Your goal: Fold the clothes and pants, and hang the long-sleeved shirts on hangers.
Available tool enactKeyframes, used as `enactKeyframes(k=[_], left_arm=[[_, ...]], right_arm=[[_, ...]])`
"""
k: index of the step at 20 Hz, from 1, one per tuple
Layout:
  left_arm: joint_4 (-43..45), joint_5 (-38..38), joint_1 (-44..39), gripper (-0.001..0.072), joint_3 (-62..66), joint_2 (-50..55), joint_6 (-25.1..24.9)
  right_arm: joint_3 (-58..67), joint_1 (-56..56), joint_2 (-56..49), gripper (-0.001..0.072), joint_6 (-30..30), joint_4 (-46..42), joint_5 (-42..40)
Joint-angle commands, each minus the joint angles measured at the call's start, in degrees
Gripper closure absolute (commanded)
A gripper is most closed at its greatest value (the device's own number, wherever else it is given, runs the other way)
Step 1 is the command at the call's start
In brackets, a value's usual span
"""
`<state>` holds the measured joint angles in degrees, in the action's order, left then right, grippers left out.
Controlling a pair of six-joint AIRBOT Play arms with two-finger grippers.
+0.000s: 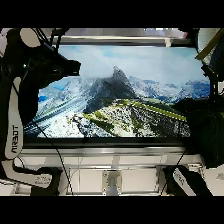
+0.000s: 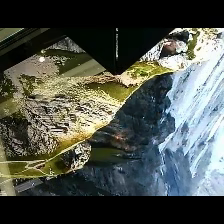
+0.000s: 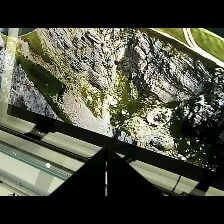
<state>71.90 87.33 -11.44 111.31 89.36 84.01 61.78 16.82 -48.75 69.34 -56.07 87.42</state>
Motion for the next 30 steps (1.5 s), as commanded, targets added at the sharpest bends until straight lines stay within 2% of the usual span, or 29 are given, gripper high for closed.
enactKeyframes(k=[1,13,15,16,17,18,19,20,21,22,23,24,25,27,30], left_arm=[[0.0,0.0,0.0,0.0683,0.0,0.0,0.0],[0.0,-0.1,0.0,0.0683,0.0,0.0,0.0],[0.1,-2.3,0.0,0.0673,0.0,0.7,-0.2],[2.8,-3.9,0.1,0.0629,0.0,1.4,-2.9],[9.1,-6.1,0.3,0.0374,0.0,2.3,-3.1],[18.4,-8.1,0.7,0.0088,0.0,3.5,-0.1],[27.6,-10.3,1.6,0.0022,0.0,4.8,3.7],[35.4,-12.9,3.1,0.0023,0.0,6.5,9.1],[38.7,-15.5,5.3,0.0023,0.0,8.0,14.1],[38.5,-18.5,8.3,0.0024,0.0,9.8,18.2],[38.0,-20.7,11.2,0.0024,0.1,11.4,21.1],[38.0,-22.3,14.4,0.0024,0.1,13.2,23.7],[37.4,-23.0,17.7,0.0017,0.4,14.9,25.9],[33.2,-24.3,23.6,-0.0001,0.7,17.9,29.1],[19.5,-30.2,30.7,-0.0001,0.7,21.5,30.0]], right_arm=[[0.0,-0.1,0.0,0.0703,0.0,0.0,0.0],[0.0,-0.1,0.0,0.0703,0.0,0.0,0.0],[0.0,-0.1,0.0,0.0703,0.0,0.0,-3.6],[0.0,-0.1,0.0,0.0703,0.0,0.0,-7.5],[0.0,-0.1,0.0,0.0704,0.0,0.0,-11.2],[0.0,-0.1,0.0,0.0703,0.0,0.0,-14.0],[0.0,-0.1,0.0,0.0703,0.0,0.0,-15.9],[0.1,-0.1,0.0,0.0703,0.0,0.0,-17.0],[0.3,-0.1,0.0,0.0703,0.0,0.2,-17.2],[0.5,-0.1,0.0,0.0701,0.0,0.6,-18.2],[0.7,-0.1,-0.1,0.0595,0.0,0.8,-18.8],[0.9,-0.1,0.0,0.0232,0.1,0.8,-19.9],[0.9,-0.1,-0.1,-0.0008,0.0,0.8,-20.7],[1.1,-0.1,0.0,0.0015,0.5,0.8,-21.5],[1.1,-0.1,0.0,0.0018,0.7,1.6,-23.2]])
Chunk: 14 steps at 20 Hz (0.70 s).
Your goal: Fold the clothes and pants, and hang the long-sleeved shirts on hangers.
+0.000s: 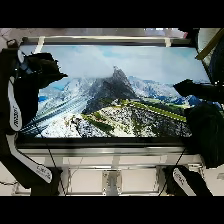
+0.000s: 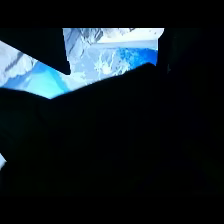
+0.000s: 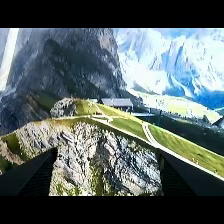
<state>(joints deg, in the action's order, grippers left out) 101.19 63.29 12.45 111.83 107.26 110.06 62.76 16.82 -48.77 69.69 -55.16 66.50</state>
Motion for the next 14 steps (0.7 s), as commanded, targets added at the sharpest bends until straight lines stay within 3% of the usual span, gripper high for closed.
enactKeyframes(k=[1,3,8,9,10,11,12,14], left_arm=[[-13.6,-8.5,8.3,-0.0001,0.1,4.6,3.9],[-18.3,-12.0,10.0,0.0000,0.1,6.3,3.6],[-17.7,-14.3,10.1,0.0016,0.1,9.3,0.1],[-17.7,-15.3,10.0,0.0127,0.2,10.1,0.0],[-17.7,-16.4,9.9,0.0339,0.2,10.8,0.0],[-17.7,-17.4,9.8,0.0596,0.1,11.4,0.0],[-17.8,-18.1,9.5,0.0682,0.2,11.8,-1.8],[-18.3,-18.3,8.5,0.0684,0.2,11.2,-7.0]], right_arm=[[0.1,-0.1,0.0,0.0019,0.3,1.5,-2.8],[0.1,-0.1,0.0,0.0019,0.3,2.9,-4.1],[0.1,-0.1,0.0,0.0020,4.2,2.9,-6.3],[0.1,-0.1,0.0,0.0020,4.8,2.9,-6.5],[0.1,-0.1,0.0,0.0020,4.9,2.9,-6.5],[0.1,-0.1,0.0,0.0020,5.2,2.9,-6.5],[0.1,-0.1,0.0,0.0020,6.3,2.9,-6.5],[0.1,-0.1,0.0,0.0020,8.7,2.9,-6.4]])
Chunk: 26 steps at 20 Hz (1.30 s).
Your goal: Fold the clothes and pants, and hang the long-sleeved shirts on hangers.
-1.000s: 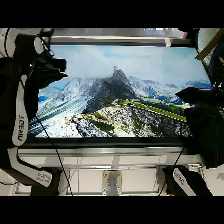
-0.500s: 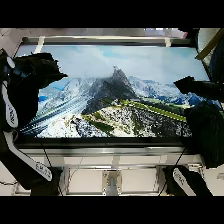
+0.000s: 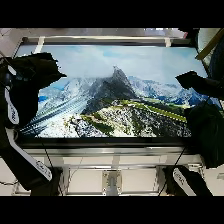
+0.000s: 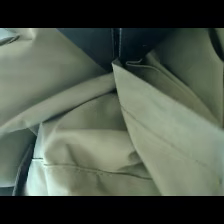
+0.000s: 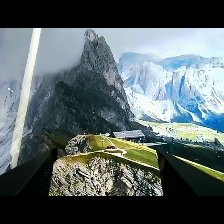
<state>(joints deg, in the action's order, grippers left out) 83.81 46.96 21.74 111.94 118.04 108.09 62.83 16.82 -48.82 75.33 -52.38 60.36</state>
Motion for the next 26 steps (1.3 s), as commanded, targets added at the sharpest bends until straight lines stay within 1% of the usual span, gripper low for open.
enactKeyframes(k=[1,3,4,6,7,10,12,13,14,16,19,20,21,22,23,24,25,26], left_arm=[[-1.6,-1.3,-1.4,0.0684,0.0,-0.6,-6.7],[-3.7,0.0,-3.3,0.0685,0.0,-4.7,-9.4],[-5.2,1.2,-4.8,0.0684,0.0,-7.4,-11.5],[-9.7,6.7,-9.1,0.0685,0.0,-14.1,-18.1],[-11.0,10.1,-11.9,0.0684,0.0,-17.0,-20.0],[-11.3,22.2,-22.7,0.0684,0.0,-22.9,-22.1],[-11.3,30.1,-30.6,0.0684,0.0,-23.7,-22.0],[-11.3,32.5,-34.5,0.0684,-0.6,-23.7,-22.0],[-11.3,33.7,-38.9,0.0684,-1.8,-23.7,-22.0],[-11.3,32.3,-47.7,0.0684,-5.1,-23.6,-20.7],[-10.6,25.8,-59.8,0.0684,-8.6,-21.4,-20.0],[-8.5,23.0,-62.9,0.0671,-8.6,-19.9,-20.0],[-5.7,20.2,-64.8,0.0504,-8.5,-19.2,-19.7],[-2.1,18.3,-65.6,0.0169,-8.0,-19.4,-17.3],[2.4,18.2,-65.4,-0.0012,-6.3,-20.3,-13.5],[7.9,18.2,-64.3,0.0000,-5.0,-21.9,-10.4],[14.1,18.2,-62.8,0.0000,-4.9,-24.5,-9.1],[21.3,19.9,-60.7,0.0003,-4.9,-27.3,-7.4]], right_arm=[[0.1,-0.1,0.0,0.0021,3.7,0.2,-0.2],[1.2,0.0,0.0,0.0021,3.7,-0.7,0.6],[2.6,-0.1,0.0,0.0021,3.7,-1.8,1.6],[6.8,0.0,0.0,0.0021,3.6,-5.8,5.2],[9.4,0.0,0.0,0.0021,3.5,-8.6,7.7],[16.6,0.0,0.0,0.0021,3.5,-17.5,15.2],[19.7,0.0,0.0,0.0021,3.1,-22.7,18.2],[20.3,0.0,0.0,0.0021,3.0,-24.6,18.5],[20.3,0.0,0.0,0.0022,3.0,-26.0,18.4],[20.3,0.0,-0.5,0.0021,3.0,-27.8,18.3],[20.3,0.0,-2.3,0.0021,2.8,-28.7,17.6],[20.3,0.0,-3.1,0.0021,1.9,-28.7,17.6],[20.3,0.0,-4.0,0.0021,0.8,-28.7,17.7],[20.3,0.0,-4.8,0.0021,-0.6,-29.2,17.9],[20.3,0.0,-5.6,0.0021,-1.9,-29.9,18.1],[20.2,0.0,-6.3,0.0021,-2.1,-31.0,18.1],[20.0,0.0,-6.9,0.0021,-2.2,-32.0,18.0],[19.3,0.2,-7.3,0.0021,-3.0,-32.8,17.9]])
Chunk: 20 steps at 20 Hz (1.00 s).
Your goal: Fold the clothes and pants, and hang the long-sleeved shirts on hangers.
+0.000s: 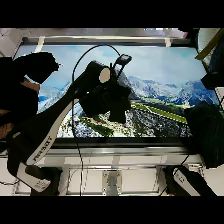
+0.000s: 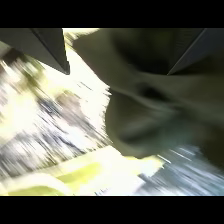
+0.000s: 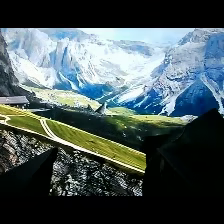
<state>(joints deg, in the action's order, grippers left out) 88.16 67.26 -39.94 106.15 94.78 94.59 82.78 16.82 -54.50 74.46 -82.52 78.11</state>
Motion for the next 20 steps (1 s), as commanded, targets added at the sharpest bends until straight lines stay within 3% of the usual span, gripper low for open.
enactKeyframes(k=[1,4,6,9,11,13,15,17,20], left_arm=[[22.5,2.2,3.5,0.0004,0.3,-6.7,8.6],[24.9,13.0,14.4,0.0007,-12.8,-16.7,14.7],[21.1,11.4,19.7,0.0008,-33.0,-26.7,19.6],[-0.2,-4.6,23.4,0.0008,-61.0,-41.7,27.2],[-15.8,-23.1,24.2,0.0007,-74.4,-48.6,32.5],[-28.3,-39.5,24.0,0.0006,-83.4,-51.0,34.4],[-36.4,-43.5,23.7,0.0005,-86.3,-49.0,33.7],[-38.5,-45.4,21.9,0.0006,-86.2,-45.4,33.6],[-48.8,-58.0,18.0,0.0008,-86.1,-38.4,33.6]], right_arm=[[-1.8,0.8,-1.8,0.0022,-2.3,-2.7,0.0],[-9.1,5.2,-1.7,0.0021,-2.2,-1.0,0.0],[-15.8,7.6,-1.7,0.0021,-2.3,3.8,0.4],[-24.8,7.8,-1.3,0.0022,-4.7,13.7,-1.3],[-27.5,7.7,-1.4,0.0022,-6.2,21.1,-2.9],[-27.8,7.7,-1.3,0.0022,-8.2,25.9,-2.7],[-27.8,7.7,-0.9,0.0021,-8.2,27.7,-3.0],[-27.8,7.7,-0.6,0.0021,-8.2,28.9,-3.0],[-27.8,7.7,-0.3,0.0021,-8.2,31.5,-2.6]])
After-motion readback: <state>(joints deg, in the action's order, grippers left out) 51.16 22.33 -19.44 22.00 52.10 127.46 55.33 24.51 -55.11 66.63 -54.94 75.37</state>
